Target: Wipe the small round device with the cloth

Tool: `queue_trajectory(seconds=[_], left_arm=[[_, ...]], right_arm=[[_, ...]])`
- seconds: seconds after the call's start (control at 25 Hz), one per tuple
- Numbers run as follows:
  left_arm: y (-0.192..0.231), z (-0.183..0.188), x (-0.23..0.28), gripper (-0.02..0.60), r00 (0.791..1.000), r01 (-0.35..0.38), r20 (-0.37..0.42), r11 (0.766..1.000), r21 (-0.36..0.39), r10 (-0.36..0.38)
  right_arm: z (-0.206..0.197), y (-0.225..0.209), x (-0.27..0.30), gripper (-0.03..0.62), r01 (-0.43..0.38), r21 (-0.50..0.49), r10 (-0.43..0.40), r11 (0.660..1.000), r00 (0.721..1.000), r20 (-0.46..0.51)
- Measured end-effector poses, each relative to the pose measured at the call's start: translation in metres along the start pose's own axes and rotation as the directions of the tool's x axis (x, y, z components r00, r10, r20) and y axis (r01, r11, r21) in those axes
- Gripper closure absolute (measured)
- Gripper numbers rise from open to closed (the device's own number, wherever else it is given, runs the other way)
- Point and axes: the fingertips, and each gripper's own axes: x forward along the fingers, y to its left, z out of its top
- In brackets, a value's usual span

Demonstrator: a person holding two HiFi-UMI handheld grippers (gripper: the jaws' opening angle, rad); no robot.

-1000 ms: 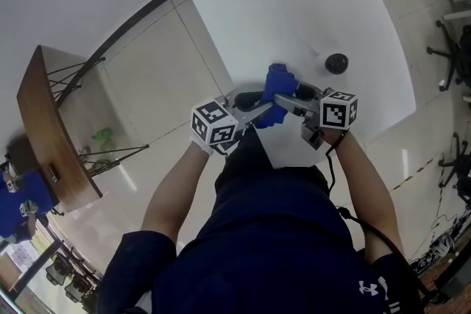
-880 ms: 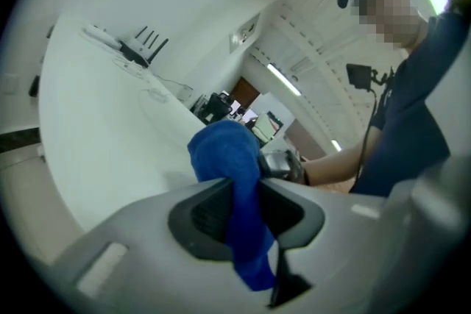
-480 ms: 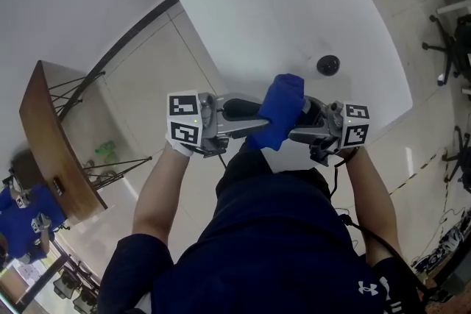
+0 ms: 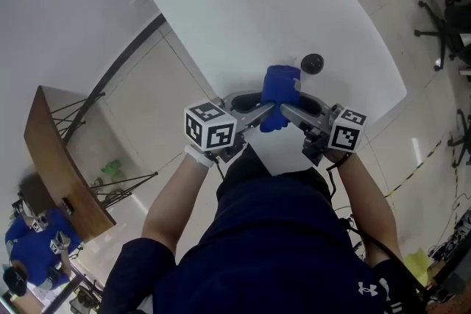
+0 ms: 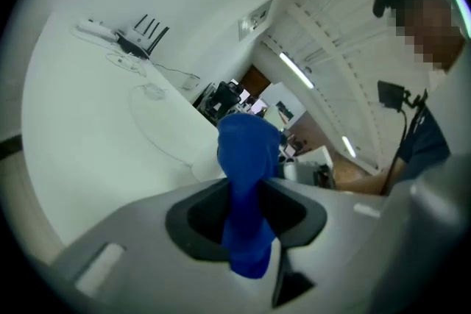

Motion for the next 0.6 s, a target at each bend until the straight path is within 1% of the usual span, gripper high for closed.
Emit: queue_trajectory(seconds=[0.08,0.16,0.24,0.36,0.44,0.52,0.6], left_arm=[[0.0,-0.005,0.011,0.453,0.997,-0.057,-0.041,0.997,0.046,0.059],[-0.001,-0.005,0.021,0.448,0.994,-0.089,-0.053,0.994,0.06,0.092],[-0.003,-0.003,0.028,0.437,0.994,-0.097,-0.05,0.994,0.051,0.099],[-0.003,-0.004,0.028,0.407,0.994,-0.101,-0.044,0.993,0.061,0.104],[-0.001,-0.001,0.029,0.402,0.993,-0.114,-0.029,0.989,0.089,0.117],[0.0,0.007,0.027,0.402,0.992,-0.126,0.003,0.986,0.11,0.127],[0.001,0.019,0.03,0.402,0.991,-0.134,0.032,0.984,0.12,0.132]], right_arm=[[0.001,-0.014,-0.007,0.422,0.058,-0.001,-0.058,0.998,0.998,0.009],[0.005,-0.024,-0.014,0.442,0.095,0.002,-0.095,0.995,0.995,0.023],[0.009,-0.027,-0.018,0.455,0.129,-0.004,-0.129,0.992,0.991,0.04],[0.012,-0.026,-0.019,0.465,0.198,-0.075,-0.194,0.977,0.979,0.062],[0.021,-0.03,-0.023,0.467,0.278,-0.136,-0.268,0.951,0.959,0.092],[0.035,-0.037,-0.031,0.47,0.373,-0.182,-0.352,0.91,0.926,0.133],[0.05,-0.047,-0.041,0.471,0.44,-0.206,-0.414,0.874,0.896,0.159]])
